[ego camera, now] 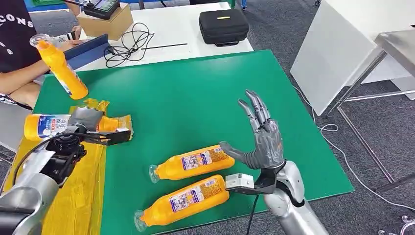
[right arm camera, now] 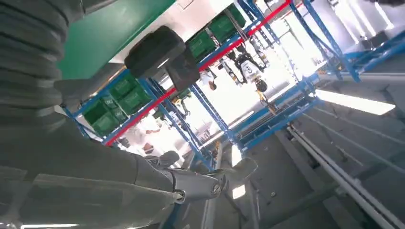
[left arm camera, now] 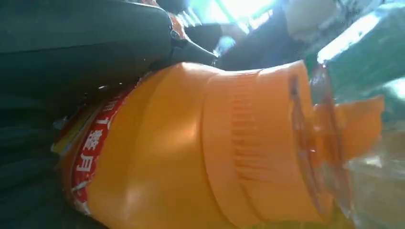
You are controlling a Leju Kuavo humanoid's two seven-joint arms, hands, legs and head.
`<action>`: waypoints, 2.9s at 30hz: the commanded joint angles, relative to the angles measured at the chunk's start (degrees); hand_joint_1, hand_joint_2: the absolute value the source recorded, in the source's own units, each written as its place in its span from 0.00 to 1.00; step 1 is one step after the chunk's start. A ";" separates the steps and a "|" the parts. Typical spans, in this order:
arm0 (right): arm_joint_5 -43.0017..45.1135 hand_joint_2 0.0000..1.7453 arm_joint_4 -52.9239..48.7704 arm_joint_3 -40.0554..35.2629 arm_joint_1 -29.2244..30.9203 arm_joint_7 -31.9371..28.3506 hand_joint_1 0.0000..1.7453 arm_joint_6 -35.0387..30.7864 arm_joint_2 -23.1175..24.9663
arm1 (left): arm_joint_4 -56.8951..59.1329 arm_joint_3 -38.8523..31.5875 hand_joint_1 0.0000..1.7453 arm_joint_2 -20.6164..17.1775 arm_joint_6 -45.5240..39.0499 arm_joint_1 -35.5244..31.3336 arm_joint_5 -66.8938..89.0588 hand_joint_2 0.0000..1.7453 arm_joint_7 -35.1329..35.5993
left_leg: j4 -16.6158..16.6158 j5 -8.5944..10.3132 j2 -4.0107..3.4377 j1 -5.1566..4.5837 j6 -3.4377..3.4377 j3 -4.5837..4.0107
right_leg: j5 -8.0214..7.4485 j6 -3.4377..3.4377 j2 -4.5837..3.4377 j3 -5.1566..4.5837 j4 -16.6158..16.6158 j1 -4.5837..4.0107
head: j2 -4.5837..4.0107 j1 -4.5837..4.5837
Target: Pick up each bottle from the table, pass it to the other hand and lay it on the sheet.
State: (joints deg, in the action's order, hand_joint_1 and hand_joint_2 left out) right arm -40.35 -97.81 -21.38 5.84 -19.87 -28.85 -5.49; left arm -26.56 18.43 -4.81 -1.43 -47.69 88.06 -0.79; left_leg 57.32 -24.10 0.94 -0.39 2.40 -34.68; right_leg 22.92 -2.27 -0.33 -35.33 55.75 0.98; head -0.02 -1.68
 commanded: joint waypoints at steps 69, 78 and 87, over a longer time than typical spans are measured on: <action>-20.68 1.00 8.00 -0.63 0.75 10.49 0.00 18.18 -0.87 | -40.58 -14.09 0.00 4.58 1.59 17.79 -45.96 0.00 -30.03 | -0.02 -0.08 -0.14 0.02 -0.05 0.15 | 0.01 0.03 -0.11 0.12 -0.07 -0.03 | 0.00 0.04; -21.78 1.00 18.88 -6.36 9.76 10.52 0.00 21.94 -2.05 | -52.09 -14.18 0.00 6.32 4.99 24.41 -58.55 1.00 -36.27 | 0.01 -0.18 -0.33 0.08 -0.13 0.28 | 0.01 0.09 -0.28 0.25 -0.09 -0.10 | 0.00 0.04; -20.99 1.00 25.73 -9.45 13.70 10.37 0.00 23.30 -0.01 | -59.66 -13.04 0.00 7.18 6.62 27.35 -61.22 1.00 -37.03 | 0.04 -0.21 -0.29 0.12 -0.14 0.31 | 0.06 0.10 -0.21 0.28 -0.07 -0.13 | 0.00 0.05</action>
State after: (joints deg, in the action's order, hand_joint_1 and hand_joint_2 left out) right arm -61.64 -83.96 -25.74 12.99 -9.53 -6.80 -6.32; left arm -79.14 5.77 1.18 4.28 -22.51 27.89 -37.57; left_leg 57.32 -24.11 1.03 -0.39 2.40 -34.69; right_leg 22.92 -2.27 -0.27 -35.31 55.74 0.98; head -0.02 -1.64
